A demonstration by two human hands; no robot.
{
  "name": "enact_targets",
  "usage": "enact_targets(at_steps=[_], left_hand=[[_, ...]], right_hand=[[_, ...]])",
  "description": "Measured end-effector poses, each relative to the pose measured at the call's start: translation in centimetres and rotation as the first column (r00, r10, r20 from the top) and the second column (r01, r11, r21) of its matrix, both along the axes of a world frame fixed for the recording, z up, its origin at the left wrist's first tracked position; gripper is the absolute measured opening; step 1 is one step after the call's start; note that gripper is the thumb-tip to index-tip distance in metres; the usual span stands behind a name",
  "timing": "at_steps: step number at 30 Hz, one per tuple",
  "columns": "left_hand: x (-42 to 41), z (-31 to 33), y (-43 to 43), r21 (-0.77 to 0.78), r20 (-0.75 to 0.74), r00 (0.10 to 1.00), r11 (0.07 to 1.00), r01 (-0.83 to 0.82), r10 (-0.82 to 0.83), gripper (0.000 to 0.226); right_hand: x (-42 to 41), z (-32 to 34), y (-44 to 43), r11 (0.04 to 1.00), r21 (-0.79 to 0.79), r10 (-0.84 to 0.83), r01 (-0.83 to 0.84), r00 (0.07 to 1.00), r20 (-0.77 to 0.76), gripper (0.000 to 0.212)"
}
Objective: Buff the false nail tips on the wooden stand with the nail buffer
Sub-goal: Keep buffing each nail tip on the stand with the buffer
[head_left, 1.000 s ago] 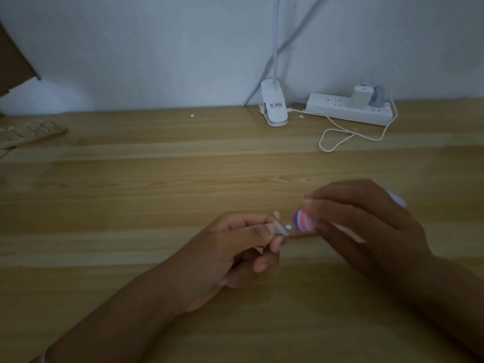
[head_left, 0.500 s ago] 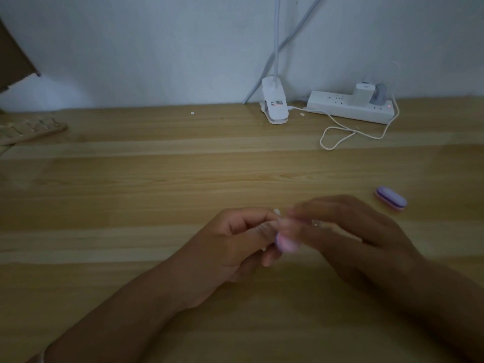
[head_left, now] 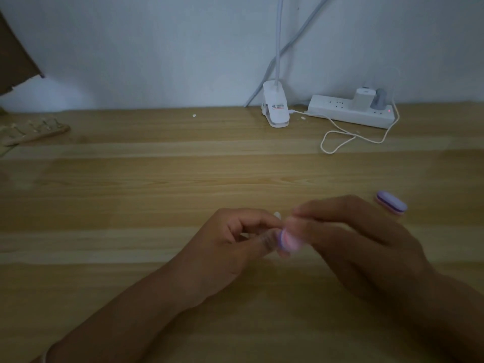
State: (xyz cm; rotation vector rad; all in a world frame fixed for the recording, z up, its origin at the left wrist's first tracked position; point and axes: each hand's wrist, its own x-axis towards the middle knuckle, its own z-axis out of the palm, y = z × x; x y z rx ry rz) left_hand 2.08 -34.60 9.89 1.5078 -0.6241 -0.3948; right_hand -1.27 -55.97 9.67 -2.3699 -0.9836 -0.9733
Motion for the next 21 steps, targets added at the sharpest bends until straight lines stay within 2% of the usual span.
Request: enact_targets(at_steps=[2,4,7,9,11,17,21], left_hand=[[0.1,0.0,0.0,0.007,0.022,1.000,1.000,-0.011,0.010,0.011],[0.0,0.0,0.0,0.000,0.035,0.999,1.000,-0.027,0.027,0.013],[-0.1,0.2,0.1,-0.022,0.013,0.997,0.997,-0.072,0.073,0.012],[0.0,-0.1,0.1,0.003,0.026,0.992,0.992,-0.125,0.125,0.010],[0.1,-0.3,0.1,0.041,0.049,0.987,0.987,-0.157,0.155,0.009],[0.3,-0.5,-0.1,0.075,0.073,0.991,0.991,-0.115,0.109,0.008],[0.4,-0.7,0.0,0.056,0.051,0.994,0.993,-0.104,0.101,0.008]], right_hand=[[0.1,-0.2,-0.1,0.999,-0.035,0.032,-0.033,0.999,-0.023,0.034],[0.9,-0.2,-0.8,0.997,-0.030,-0.073,0.073,0.997,-0.001,0.029],[1.4,0.2,-1.1,0.981,0.131,-0.127,0.143,0.984,-0.126,0.026],[0.7,0.2,-0.4,0.960,0.252,-0.064,0.124,0.970,-0.233,0.022],[0.0,0.3,0.2,0.950,0.303,0.017,0.076,0.955,-0.295,0.017],[-0.5,1.0,0.4,0.973,0.226,0.063,0.038,0.904,-0.423,0.025],[0.0,0.5,0.7,0.990,0.142,0.069,-0.010,0.905,-0.419,0.030]])
